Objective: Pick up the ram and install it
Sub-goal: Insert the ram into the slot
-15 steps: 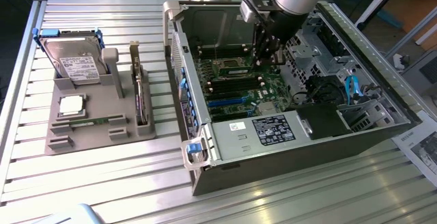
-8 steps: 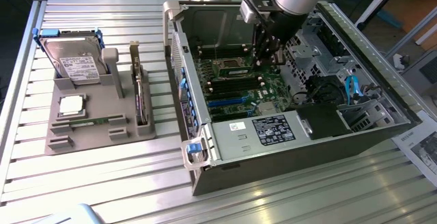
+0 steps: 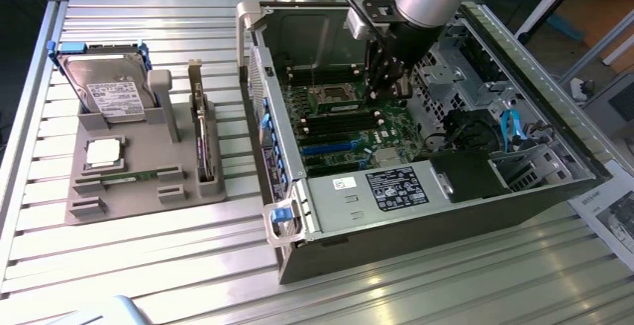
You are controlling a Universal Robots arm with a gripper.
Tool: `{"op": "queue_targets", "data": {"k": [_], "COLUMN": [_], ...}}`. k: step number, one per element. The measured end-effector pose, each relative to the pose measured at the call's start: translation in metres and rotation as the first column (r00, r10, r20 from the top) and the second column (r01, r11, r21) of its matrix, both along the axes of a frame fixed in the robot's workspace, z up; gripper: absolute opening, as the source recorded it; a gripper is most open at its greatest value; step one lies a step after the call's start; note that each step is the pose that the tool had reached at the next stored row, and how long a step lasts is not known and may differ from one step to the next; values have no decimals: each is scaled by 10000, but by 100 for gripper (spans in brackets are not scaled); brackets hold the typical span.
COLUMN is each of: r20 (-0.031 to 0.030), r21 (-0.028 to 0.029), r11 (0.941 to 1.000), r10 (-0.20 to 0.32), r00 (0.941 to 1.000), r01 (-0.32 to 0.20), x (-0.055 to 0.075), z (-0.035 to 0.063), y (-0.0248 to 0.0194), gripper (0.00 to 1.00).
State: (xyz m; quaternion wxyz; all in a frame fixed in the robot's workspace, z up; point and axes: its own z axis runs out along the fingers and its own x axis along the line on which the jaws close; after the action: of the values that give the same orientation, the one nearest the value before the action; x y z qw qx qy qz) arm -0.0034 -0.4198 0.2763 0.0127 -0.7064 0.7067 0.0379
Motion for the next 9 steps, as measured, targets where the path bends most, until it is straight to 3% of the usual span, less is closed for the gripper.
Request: {"op": "queue_targets", "data": {"k": [9], "r20": [1], "r21": [3], "r11": [10000], "r10": [1], "r00": [10000], "r01": [-1], "x": [-5], "z": [-94], "y": [0], "gripper": [13]}}
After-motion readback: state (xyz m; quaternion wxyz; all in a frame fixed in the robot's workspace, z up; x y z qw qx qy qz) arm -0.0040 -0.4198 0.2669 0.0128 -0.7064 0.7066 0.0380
